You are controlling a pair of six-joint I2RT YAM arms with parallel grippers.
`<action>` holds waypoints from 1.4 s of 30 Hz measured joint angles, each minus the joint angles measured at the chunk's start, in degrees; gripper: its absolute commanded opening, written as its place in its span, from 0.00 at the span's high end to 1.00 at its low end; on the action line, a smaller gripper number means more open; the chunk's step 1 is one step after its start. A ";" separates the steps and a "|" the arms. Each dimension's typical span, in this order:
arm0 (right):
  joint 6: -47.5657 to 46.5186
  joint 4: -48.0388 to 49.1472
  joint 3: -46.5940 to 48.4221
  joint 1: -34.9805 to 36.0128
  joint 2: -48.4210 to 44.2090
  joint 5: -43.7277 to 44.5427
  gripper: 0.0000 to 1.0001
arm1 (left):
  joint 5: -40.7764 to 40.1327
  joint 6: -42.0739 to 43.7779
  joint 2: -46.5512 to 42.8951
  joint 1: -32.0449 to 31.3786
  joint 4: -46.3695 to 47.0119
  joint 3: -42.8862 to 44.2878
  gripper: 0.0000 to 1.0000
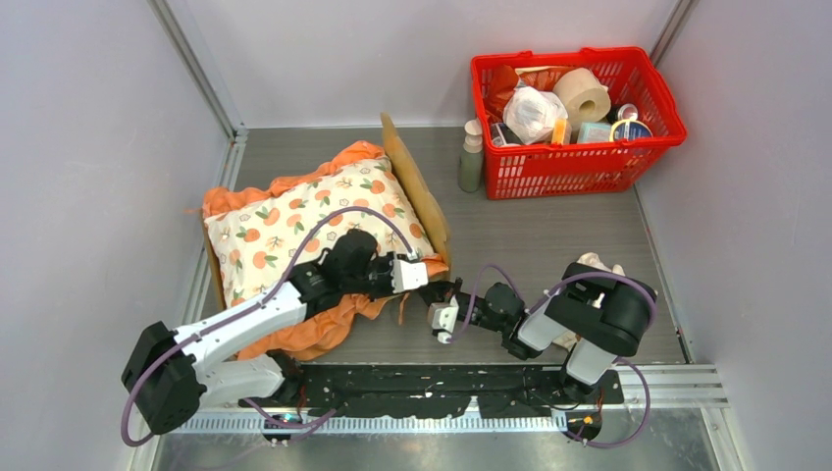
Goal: Set up the pet bed
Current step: Tie the ropes to the bed frame.
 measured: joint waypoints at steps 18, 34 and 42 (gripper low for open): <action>-0.02 0.22 0.00 -0.13 -0.90 -0.39 0.95 | 2.58 1.18 2.56 0.00 1.05 0.07 0.80; -0.02 0.22 0.00 -0.50 -0.90 -1.07 0.95 | 4.07 1.64 4.04 0.02 0.17 1.79 0.98; 1.36 0.22 -0.02 -0.50 -1.03 -0.48 0.66 | 4.33 1.42 5.29 0.02 -1.79 3.74 1.00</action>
